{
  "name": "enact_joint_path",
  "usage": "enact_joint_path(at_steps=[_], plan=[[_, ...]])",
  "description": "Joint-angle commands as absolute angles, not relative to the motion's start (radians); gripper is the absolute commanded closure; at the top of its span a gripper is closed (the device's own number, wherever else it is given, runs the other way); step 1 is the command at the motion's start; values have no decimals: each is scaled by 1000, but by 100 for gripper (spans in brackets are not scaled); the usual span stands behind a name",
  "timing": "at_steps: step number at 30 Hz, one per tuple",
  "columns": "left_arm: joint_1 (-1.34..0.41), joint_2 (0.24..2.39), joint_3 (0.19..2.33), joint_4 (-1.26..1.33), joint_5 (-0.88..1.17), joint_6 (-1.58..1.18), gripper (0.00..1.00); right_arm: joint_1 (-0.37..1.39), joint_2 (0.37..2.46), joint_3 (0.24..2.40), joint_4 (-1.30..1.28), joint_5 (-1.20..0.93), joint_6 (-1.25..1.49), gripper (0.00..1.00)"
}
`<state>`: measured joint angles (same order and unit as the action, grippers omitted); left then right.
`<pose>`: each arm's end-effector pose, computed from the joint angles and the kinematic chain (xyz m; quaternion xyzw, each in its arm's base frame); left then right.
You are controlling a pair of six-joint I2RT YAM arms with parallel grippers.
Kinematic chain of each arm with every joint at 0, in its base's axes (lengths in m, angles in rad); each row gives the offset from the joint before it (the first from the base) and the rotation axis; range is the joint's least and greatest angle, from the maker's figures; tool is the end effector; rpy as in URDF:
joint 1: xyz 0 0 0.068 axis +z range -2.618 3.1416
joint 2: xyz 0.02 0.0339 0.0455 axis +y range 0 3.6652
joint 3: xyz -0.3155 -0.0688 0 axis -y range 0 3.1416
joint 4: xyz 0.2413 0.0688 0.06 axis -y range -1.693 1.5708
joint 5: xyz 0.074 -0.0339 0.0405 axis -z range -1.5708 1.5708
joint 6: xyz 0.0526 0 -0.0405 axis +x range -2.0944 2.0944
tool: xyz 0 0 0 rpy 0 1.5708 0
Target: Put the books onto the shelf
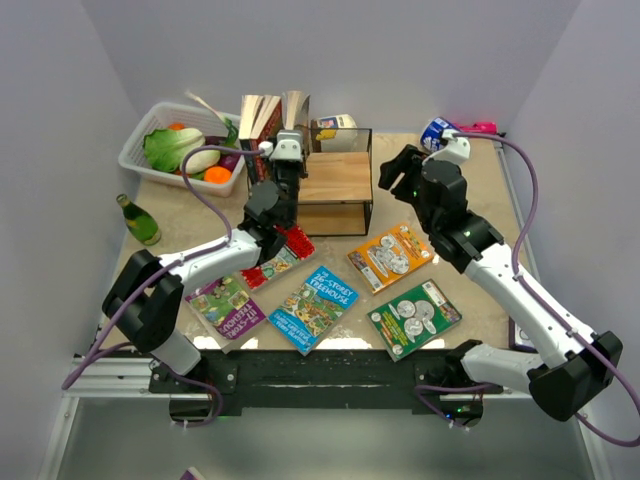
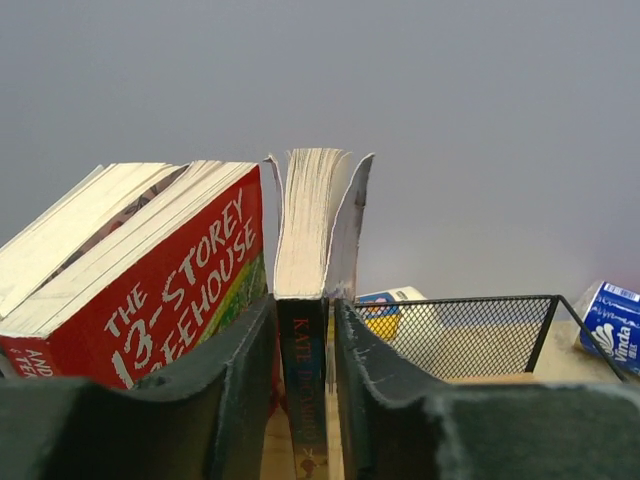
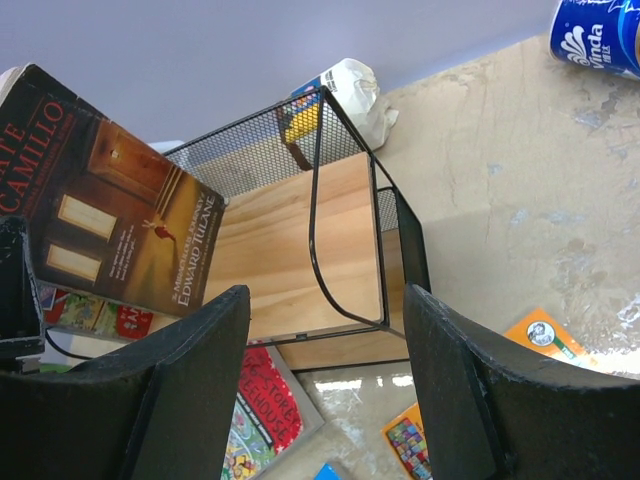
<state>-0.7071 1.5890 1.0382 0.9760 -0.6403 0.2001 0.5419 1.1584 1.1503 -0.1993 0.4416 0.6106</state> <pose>0.3006 -0.2156 0.4017 -0.0123 0.5783 -0.0349 0.8150 0.2294 0.1119 0.4356 0.1639 0.7525 0.1924 0.6082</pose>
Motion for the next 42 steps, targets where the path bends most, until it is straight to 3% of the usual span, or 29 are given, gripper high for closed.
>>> enact_joint_path(at_steps=[1,8,18,24,28,32,35,36,39,42], plan=[[-699,1546,1063,976,-676,192,61,537,1144,1141,-152,439,614,34],[-699,1519,1054,951,-684,192,46,537,1144,1140,-150,436,614,34],[-721,1407,1005,893,-716,152,41,537,1152,1150,-155,428,617,34],[-778,1286,1012,756,-750,75,34,532,1186,1187,-167,417,624,34],[-818,1246,1019,700,-753,71,21,532,1212,1206,-169,411,630,34],[-885,1191,985,676,-787,69,20,534,1229,1216,-158,405,632,33],[-903,1148,950,657,-725,19,32,532,1255,1238,-156,408,632,33],[-904,1143,946,646,-694,-36,53,531,1265,1244,-156,408,629,34],[-904,1183,977,615,-606,-92,100,523,1304,1279,-161,408,624,36],[-904,1270,1052,591,-614,-103,100,512,1347,1324,-179,400,626,40]])
